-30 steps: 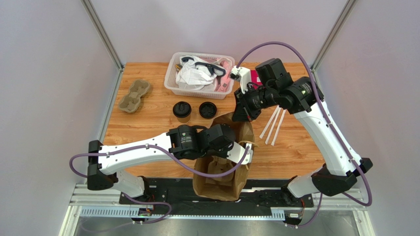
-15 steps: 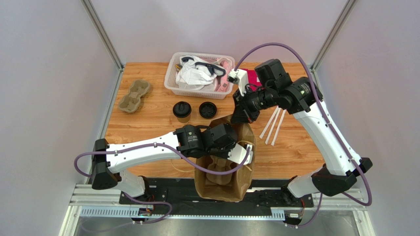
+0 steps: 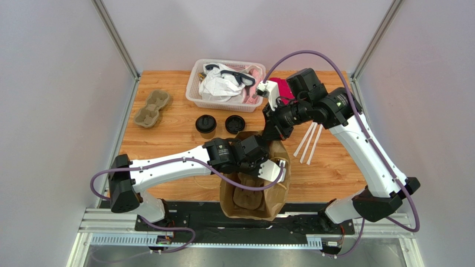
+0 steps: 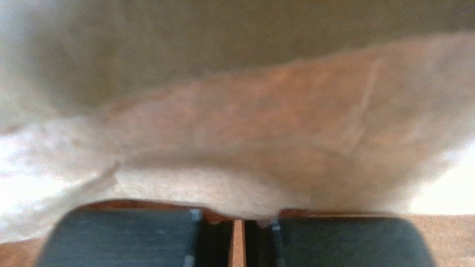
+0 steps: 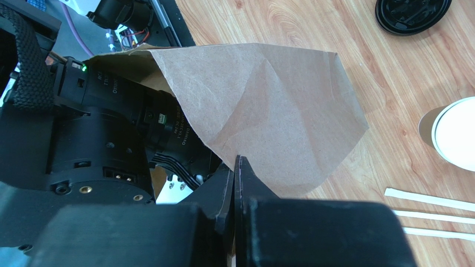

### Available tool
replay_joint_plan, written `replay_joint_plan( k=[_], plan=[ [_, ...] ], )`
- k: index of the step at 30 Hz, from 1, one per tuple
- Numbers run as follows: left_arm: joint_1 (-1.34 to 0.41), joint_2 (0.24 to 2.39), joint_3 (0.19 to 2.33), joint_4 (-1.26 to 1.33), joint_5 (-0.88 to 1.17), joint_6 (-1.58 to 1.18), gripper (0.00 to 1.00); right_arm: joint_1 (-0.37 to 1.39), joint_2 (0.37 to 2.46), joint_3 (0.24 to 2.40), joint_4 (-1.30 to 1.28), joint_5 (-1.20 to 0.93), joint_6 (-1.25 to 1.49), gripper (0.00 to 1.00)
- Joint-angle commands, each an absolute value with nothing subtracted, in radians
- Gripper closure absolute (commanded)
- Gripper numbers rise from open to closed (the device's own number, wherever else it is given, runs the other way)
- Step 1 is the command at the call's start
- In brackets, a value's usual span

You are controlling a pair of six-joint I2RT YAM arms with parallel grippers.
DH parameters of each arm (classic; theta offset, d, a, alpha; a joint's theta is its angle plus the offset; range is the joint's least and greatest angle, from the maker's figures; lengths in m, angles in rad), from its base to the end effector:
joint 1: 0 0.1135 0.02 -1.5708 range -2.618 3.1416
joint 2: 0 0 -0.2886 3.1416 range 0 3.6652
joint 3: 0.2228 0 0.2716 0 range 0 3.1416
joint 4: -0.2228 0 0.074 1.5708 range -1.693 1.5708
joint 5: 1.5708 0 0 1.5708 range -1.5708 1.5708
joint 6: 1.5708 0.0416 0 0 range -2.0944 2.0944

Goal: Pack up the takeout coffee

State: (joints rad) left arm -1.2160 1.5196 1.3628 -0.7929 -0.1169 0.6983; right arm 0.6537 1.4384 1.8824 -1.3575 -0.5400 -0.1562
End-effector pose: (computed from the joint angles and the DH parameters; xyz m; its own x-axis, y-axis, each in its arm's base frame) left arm 0.1238 -0.3203 0.3259 0.3672 0.8468 -0.3847 0.8769 -0.1773 0.4468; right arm 0.1952 0.1765 0.4807 -0.5009 -0.5518 -0.6669 -0.8593 0.4090 0.3070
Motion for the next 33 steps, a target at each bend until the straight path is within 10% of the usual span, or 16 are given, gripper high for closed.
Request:
replay_joint_plan(
  k=[1,14,33],
  plan=[
    [-1.203,1.537,1.333,-0.753,-0.092,0.724,0.81,0.661,1.431,1.894,-1.480,-0.595,-0.158,1.00],
    [-1.204,1.482,1.431,-0.825,-0.106,0.703,0.39,0.663,1.447,1.919,-1.474,-0.575,-0.155,1.00],
    [-1.296,1.321,1.675,-0.998,-0.058,0.675,0.14,0.661,1.460,1.922,-1.436,-0.427,-0.144,1.00]
  ],
)
